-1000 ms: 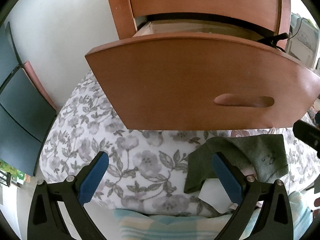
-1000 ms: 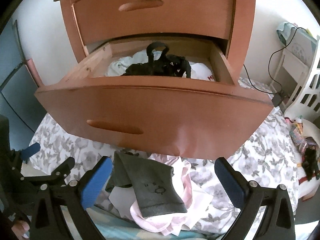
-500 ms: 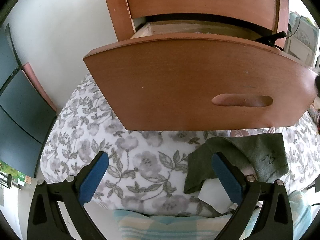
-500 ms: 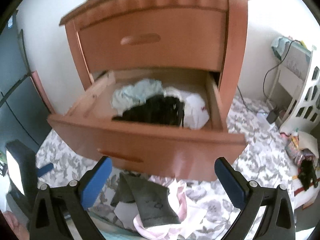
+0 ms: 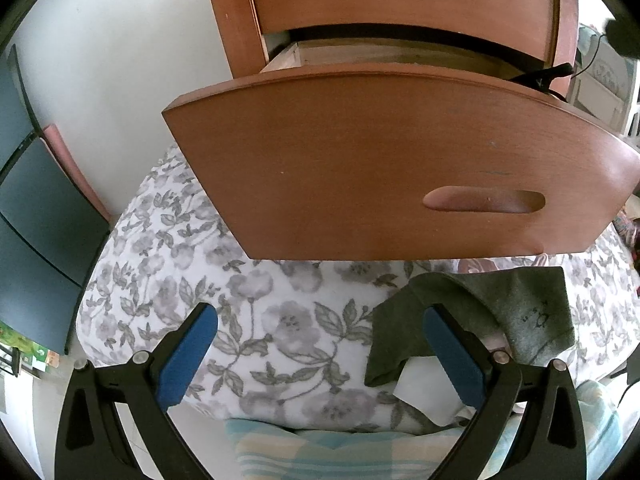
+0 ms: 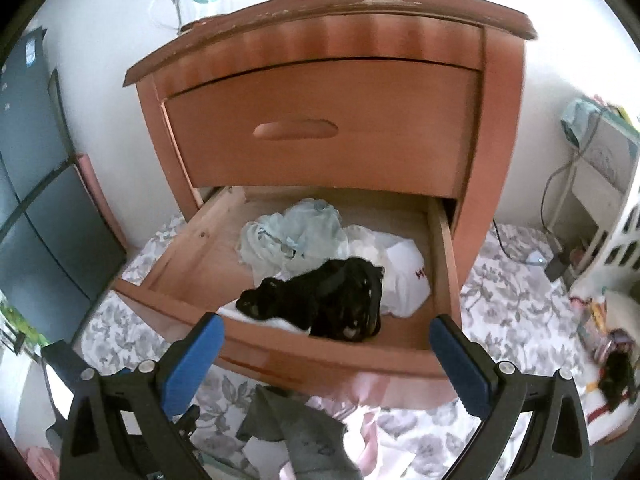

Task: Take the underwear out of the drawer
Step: 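Reach the right gripper into the drawer toward the black garment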

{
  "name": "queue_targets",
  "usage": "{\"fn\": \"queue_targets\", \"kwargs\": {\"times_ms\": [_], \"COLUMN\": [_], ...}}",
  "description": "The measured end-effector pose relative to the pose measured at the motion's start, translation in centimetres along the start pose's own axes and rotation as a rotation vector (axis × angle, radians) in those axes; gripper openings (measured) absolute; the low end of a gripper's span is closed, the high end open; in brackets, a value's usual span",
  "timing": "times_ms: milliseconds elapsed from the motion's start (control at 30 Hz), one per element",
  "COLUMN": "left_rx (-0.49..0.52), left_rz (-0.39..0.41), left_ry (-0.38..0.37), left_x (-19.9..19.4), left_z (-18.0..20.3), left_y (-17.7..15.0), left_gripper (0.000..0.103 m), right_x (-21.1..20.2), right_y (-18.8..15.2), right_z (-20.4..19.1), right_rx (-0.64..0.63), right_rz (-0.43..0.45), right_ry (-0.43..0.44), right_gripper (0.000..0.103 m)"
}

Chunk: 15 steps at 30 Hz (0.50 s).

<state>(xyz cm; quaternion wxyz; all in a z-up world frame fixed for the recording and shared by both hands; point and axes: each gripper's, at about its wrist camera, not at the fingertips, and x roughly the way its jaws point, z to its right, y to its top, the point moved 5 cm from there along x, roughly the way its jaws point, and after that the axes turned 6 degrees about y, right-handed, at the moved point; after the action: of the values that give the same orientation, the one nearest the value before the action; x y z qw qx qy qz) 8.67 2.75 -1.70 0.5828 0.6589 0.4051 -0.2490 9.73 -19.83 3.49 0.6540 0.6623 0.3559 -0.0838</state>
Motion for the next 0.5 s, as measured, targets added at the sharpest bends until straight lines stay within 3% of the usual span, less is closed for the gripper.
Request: {"fn": "queue_targets", "kwargs": {"times_ms": [133,333,500], "left_rx": [-0.002,-0.007,-0.014], "left_rz": [-0.012,-0.026,-0.040], "left_ry": [-0.010,-0.030,-0.047], "left_x": [0.2,0.6,0.9], "left_z": [0.1,0.0,-0.1], "left_y": [0.0,0.0,0.0], "left_gripper": [0.102,0.102,0.102], "right_x": [1.6,4.3,6.4], "right_y": [1.0,2.1,2.5], "right_z": [-0.2,0.1,0.3], "right_rx": [-0.043,0.004,0.002], "right_rz": [-0.044,-0.122,-0.171], "right_ry": [0.000,0.072,0.066], "right_gripper": [0.103,0.103,0.103]}}
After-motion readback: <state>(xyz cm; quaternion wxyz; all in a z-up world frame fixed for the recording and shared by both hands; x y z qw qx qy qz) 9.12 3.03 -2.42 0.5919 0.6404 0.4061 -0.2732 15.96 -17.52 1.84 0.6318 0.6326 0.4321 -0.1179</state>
